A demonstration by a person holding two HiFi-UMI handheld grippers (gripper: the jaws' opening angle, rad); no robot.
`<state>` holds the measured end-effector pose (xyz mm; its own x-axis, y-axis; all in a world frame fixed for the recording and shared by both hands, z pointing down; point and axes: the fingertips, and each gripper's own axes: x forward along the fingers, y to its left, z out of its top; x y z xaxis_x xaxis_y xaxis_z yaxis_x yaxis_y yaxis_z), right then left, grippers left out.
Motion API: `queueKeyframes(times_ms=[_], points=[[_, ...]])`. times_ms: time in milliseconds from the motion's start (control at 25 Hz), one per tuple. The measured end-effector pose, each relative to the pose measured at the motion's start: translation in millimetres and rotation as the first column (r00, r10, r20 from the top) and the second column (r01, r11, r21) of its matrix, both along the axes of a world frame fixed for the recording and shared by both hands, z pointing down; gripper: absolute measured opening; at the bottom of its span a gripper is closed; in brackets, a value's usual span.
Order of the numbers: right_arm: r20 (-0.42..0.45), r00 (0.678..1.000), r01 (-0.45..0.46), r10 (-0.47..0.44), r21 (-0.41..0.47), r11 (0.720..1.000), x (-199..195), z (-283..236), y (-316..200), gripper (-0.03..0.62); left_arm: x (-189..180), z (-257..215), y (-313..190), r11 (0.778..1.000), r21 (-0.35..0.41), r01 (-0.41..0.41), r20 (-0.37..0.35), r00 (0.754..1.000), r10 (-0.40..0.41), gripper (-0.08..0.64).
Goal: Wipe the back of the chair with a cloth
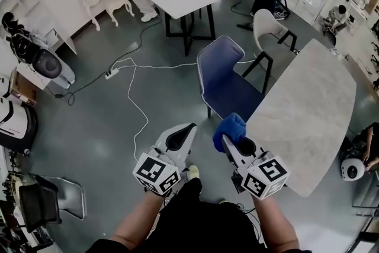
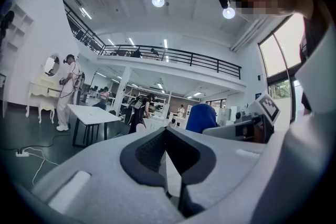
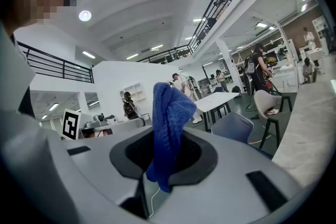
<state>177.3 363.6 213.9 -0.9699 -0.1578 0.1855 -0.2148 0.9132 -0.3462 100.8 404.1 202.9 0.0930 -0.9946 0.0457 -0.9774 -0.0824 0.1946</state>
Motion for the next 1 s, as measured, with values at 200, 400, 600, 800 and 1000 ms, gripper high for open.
queueKeyframes(times_ms=[200, 400, 600, 800, 1000], points=[[0.000, 0.998, -0.059, 0.059, -0.024, 0.998, -64.4, 6.5, -33.7, 0.083, -59.9, 6.5, -43.5, 0.997, 0.005, -0.075, 0.023, 0.997, 0.075, 0.008], [-0.021, 0.996, -0.090, 0.090, -0.032, 0.995, -96.7, 7.2, -67.1, 0.083, -90.0, 5.5, -81.5, 0.993, 0.012, -0.121, 0.022, 0.992, 0.121, 0.008], [-0.017, 0.995, -0.096, 0.096, -0.039, 0.995, -125.2, 11.1, -103.6, 0.083, -112.1, 8.6, -121.8, 0.989, 0.017, -0.146, 0.007, 0.989, 0.146, 0.008], [0.003, 0.995, -0.104, 0.104, -0.059, 0.993, -156.1, 21.7, -154.5, 0.083, -138.1, 20.0, -177.9, 0.986, 0.001, -0.170, 0.006, 0.985, 0.170, 0.008], [0.011, 0.993, -0.119, 0.121, -0.114, 0.986, -186.1, 43.9, -230.5, 0.083, -162.8, 32.4, -256.3, 0.977, -0.019, -0.210, 0.045, 0.976, 0.211, 0.008]])
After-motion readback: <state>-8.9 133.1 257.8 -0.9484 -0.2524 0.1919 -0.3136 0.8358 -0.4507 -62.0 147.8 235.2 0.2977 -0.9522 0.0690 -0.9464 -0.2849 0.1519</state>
